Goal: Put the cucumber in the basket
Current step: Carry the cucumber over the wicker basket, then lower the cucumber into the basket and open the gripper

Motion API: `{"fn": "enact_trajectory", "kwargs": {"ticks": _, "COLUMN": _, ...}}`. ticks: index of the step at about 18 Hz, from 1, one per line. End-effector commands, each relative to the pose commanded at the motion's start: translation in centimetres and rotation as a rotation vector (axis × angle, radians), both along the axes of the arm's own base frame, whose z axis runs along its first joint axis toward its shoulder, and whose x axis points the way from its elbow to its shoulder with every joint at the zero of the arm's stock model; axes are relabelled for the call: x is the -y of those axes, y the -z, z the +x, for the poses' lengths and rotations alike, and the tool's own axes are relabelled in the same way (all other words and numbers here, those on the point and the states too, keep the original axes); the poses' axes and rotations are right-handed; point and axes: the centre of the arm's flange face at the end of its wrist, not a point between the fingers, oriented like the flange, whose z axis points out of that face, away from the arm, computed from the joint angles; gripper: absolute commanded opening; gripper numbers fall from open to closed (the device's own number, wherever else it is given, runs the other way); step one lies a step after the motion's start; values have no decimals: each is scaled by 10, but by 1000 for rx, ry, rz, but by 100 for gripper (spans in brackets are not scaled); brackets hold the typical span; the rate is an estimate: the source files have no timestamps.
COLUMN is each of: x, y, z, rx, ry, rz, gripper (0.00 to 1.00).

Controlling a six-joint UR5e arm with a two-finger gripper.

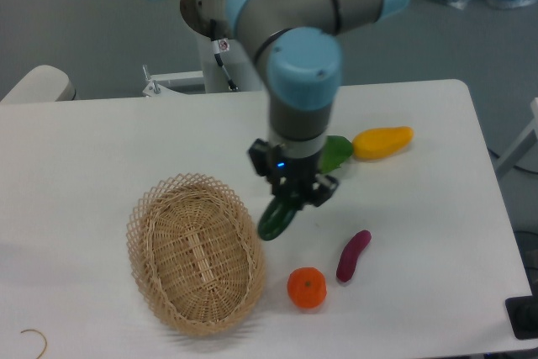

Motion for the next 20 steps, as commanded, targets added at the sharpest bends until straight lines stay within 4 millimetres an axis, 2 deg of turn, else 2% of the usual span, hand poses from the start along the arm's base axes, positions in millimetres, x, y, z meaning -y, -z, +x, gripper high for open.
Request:
{"fn": "enact_trajectory", "kwargs": {"ticks": 4, "x": -17, "y": 22, "z": 33, "rx": 27, "ry": -72, "rz": -35, "gripper": 53}}
{"fn": "enact_trajectory", "kwargs": {"ticks": 10, "x": -34, "y": 44, "z": 74, "rx": 8, "ry": -95, "rz": -4, "gripper": 53}}
{"fn": "enact_trajectory", "kwargs": {"ticks": 13, "x": -47, "y": 56, "z": 84, "rx": -14, "ry": -103, "rz": 33, "gripper": 53}}
{"fn": "enact_trajectory", "kwargs": {"ticks": 18, "x": -58, "y": 76, "z": 80, "rx": -32, "ry": -80, "rz": 51, "gripper": 53}}
{"fn": "enact_trajectory", "kwargs": {"ticks": 20, "x": -62, "y": 90, "z": 85, "rx": -40, "ry": -63, "rz": 58, "gripper": 53}}
